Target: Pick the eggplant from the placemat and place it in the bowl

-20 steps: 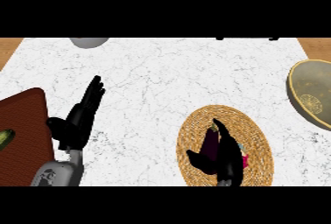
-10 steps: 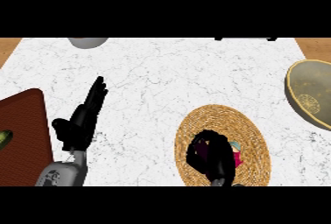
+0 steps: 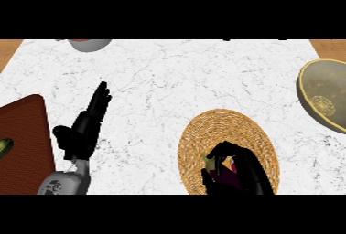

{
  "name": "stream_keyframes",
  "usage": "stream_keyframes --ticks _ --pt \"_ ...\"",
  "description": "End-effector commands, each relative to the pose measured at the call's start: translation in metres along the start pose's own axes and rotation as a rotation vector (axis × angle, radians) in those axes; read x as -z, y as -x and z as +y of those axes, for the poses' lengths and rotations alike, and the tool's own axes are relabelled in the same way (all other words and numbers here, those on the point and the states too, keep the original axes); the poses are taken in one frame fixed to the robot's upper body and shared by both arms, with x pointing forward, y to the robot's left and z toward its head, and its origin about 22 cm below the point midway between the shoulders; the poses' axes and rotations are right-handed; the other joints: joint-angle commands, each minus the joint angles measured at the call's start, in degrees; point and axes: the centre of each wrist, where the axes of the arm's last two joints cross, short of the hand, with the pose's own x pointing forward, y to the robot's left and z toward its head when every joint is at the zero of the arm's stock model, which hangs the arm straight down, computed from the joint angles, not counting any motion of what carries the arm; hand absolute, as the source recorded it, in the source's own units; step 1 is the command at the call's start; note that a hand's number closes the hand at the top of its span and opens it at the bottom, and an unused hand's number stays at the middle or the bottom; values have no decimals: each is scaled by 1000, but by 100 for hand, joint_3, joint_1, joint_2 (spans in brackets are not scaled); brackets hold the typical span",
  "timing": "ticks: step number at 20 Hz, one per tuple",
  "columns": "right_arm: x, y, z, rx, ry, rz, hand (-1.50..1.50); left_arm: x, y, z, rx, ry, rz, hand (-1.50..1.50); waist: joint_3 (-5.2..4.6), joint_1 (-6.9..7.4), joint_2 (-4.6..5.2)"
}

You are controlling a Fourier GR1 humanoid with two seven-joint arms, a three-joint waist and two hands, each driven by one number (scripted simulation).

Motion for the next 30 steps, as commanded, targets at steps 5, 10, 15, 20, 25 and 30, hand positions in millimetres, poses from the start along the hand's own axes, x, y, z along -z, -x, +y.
stream_keyframes --ticks 5,10,15,20,25,30 --pt "-38 -3 -90 81 58 -451 150 -3 3 15 21 -15 -7 0 9 -66 12" --pt "-71 -41 -145 -25 182 -572 150 -9 -3 0 18 -2 -3 0 -1 -51 3" --pt "-94 -71 -184 -97 283 -489 150 1 -17 -7 0 7 -25 0 -7 31 30" --pt "-93 -91 -215 -108 349 -412 150 -2 -2 16 3 -4 -20 0 -9 62 36" --pt "-72 -109 -248 -82 413 -363 150 5 -6 -1 18 15 -8 0 -9 103 42" --pt "-42 -122 -275 -80 426 -296 150 3 -2 2 -3 23 -8 0 -9 128 47"
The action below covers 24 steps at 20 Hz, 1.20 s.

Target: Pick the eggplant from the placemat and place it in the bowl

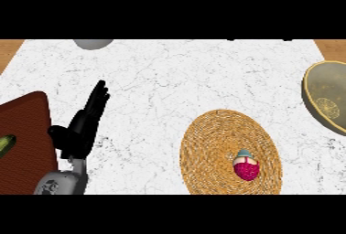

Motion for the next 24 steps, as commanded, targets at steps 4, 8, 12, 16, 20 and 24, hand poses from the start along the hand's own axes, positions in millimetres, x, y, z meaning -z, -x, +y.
stream_keyframes --ticks 4,8,12,16,20,24 --pt "44 33 -18 -192 41 111 150 0 8 -6 -19 9 8 0 3 46 26" --pt "59 70 -25 -345 52 130 150 -3 -3 -9 -1 5 -15 0 10 70 24" --pt "86 97 -15 -415 54 119 150 1 8 -16 -3 40 -8 0 5 101 44" --pt "80 158 -1 -406 51 173 150 0 4 2 -9 -1 -5 0 9 55 28" --pt "94 191 -8 -445 66 203 150 1 -10 -20 -9 20 17 0 11 81 23" --pt "99 220 -23 -438 44 256 150 18 -13 1 -3 18 5 0 10 68 30"
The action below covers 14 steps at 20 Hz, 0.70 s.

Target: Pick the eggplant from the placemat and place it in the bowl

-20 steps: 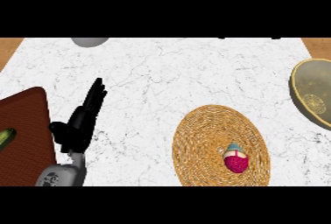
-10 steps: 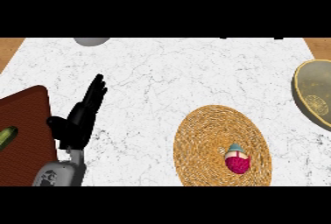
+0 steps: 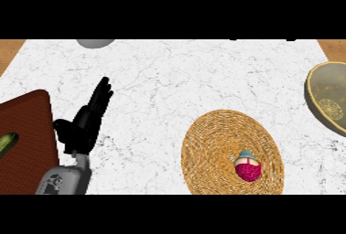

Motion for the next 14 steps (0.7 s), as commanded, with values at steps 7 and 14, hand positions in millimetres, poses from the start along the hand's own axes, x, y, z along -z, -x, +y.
stream_keyframes --ticks 7,14 --pt "2 72 42 137 -192 145 -150 -4 -13 -7 0 24 -21 0 12 131 27" --pt "-4 97 38 337 -232 0 -150 -13 -1 -8 0 8 0 0 10 52 7"
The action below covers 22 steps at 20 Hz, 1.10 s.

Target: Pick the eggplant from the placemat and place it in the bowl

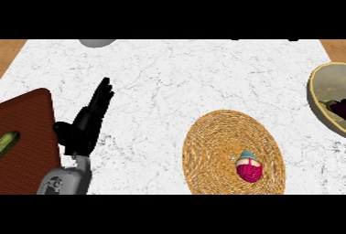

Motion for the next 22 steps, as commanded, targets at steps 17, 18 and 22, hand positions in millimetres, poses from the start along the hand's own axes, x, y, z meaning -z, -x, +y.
stream_keyframes --ticks 17,18,22 --pt "-26 22 -94 521 215 -79 -150 -12 7 13 -9 -19 3 0 -7 -67 -27" --pt "-44 39 -101 542 188 -81 -150 3 -5 -4 -10 -29 -2 0 -3 -123 -23" --pt "-71 61 -107 586 138 -106 -150 -7 7 -2 -4 -22 3 0 -3 -109 -28"
